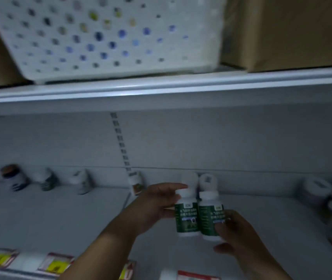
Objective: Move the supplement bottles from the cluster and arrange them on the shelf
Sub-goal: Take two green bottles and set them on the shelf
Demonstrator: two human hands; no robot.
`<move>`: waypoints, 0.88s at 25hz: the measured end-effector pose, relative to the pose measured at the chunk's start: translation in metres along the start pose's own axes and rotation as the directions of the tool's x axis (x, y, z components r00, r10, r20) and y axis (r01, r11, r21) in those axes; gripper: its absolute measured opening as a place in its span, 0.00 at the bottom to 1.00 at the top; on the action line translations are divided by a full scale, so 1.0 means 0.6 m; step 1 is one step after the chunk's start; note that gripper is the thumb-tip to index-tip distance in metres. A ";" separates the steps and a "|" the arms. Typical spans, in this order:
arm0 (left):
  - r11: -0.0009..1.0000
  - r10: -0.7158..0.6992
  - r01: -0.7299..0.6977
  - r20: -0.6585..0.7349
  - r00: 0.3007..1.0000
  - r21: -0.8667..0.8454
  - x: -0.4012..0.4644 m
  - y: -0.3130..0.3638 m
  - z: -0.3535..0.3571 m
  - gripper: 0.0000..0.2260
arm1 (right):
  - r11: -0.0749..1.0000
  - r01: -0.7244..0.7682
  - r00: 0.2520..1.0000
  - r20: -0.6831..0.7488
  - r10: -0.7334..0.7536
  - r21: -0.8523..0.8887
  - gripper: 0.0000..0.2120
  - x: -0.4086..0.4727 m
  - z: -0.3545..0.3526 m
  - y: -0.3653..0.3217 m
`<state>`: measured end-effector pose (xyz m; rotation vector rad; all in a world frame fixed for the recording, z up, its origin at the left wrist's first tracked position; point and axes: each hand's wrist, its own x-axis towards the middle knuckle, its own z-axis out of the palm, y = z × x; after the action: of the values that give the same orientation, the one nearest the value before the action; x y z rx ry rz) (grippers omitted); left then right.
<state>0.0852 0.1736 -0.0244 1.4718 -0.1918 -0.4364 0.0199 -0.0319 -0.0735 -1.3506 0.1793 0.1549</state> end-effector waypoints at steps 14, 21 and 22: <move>0.978 -0.118 0.058 -0.299 0.947 -0.201 -0.182 -0.043 -0.558 0.11 | 0.970 -0.191 0.970 0.123 0.211 -0.151 0.06 0.140 0.555 0.112; 0.999 0.036 -0.026 -0.359 0.932 0.034 -0.182 -0.025 -0.750 0.10 | 0.956 -0.058 0.978 0.175 0.112 -0.287 0.17 0.233 0.729 0.150; 0.997 0.056 -0.035 -0.361 0.931 0.064 -0.177 -0.024 -0.768 0.10 | 0.926 -0.010 0.986 0.148 0.071 -0.377 0.19 0.250 0.748 0.157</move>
<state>0.1641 0.6379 -0.0703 1.5732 0.0570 -0.1153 0.1636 0.4278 -0.1025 -1.7094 0.0427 0.3451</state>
